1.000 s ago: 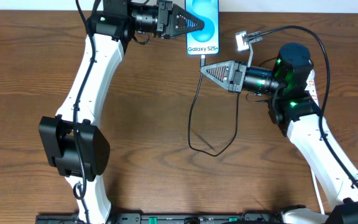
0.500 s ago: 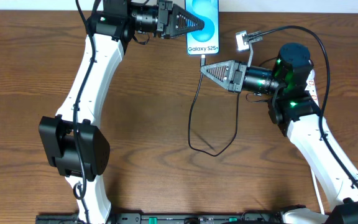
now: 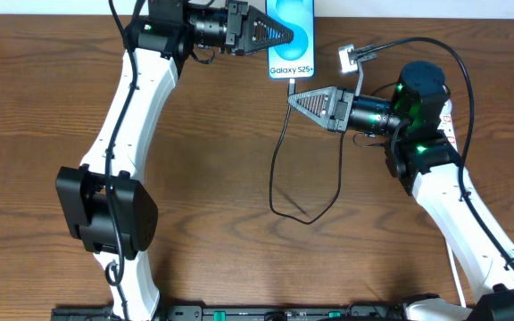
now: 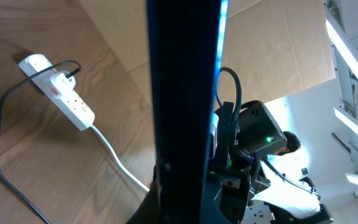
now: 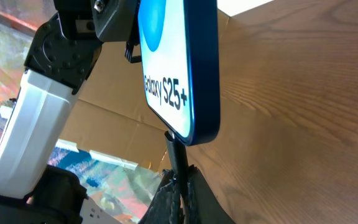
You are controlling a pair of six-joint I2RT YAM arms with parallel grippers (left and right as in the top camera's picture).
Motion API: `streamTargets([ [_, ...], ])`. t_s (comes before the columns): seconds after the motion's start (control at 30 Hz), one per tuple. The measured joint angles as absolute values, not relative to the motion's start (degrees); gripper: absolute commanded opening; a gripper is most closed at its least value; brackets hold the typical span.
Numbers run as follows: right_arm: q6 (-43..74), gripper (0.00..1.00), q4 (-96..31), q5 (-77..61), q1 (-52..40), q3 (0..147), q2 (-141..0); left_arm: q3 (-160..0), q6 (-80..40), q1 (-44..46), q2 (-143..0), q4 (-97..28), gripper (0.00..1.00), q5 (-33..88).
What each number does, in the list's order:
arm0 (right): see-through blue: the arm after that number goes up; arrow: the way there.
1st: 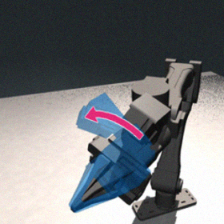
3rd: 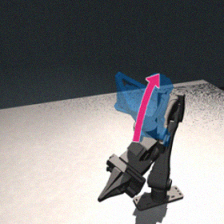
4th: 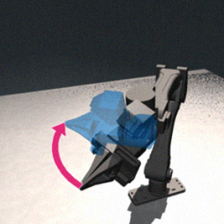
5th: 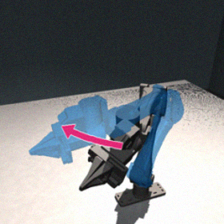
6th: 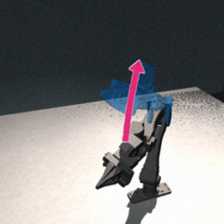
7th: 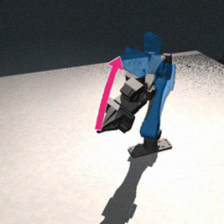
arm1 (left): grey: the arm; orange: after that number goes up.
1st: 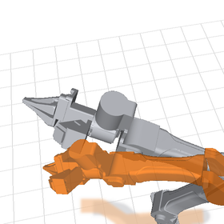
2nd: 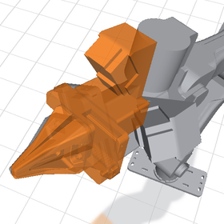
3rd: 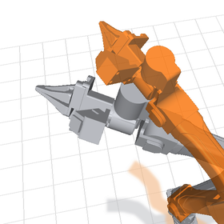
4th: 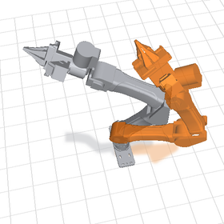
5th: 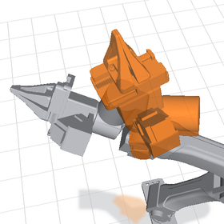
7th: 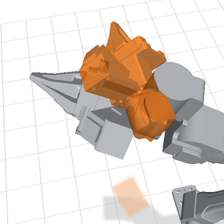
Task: Plug charger to phone and switch on socket
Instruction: 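Push the USB-C plug up into the phone's port held by the left gripper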
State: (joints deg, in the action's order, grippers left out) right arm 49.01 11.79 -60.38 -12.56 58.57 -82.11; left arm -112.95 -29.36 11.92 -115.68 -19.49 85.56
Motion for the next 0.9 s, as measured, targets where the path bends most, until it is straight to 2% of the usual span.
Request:
streamTargets([
  [0.9, 49.04, 0.02, 10.85, -59.77, -12.56, 59.00, -82.11, -112.95, -28.47, 11.92, -115.68, -19.49, 0.07, 85.19],
])
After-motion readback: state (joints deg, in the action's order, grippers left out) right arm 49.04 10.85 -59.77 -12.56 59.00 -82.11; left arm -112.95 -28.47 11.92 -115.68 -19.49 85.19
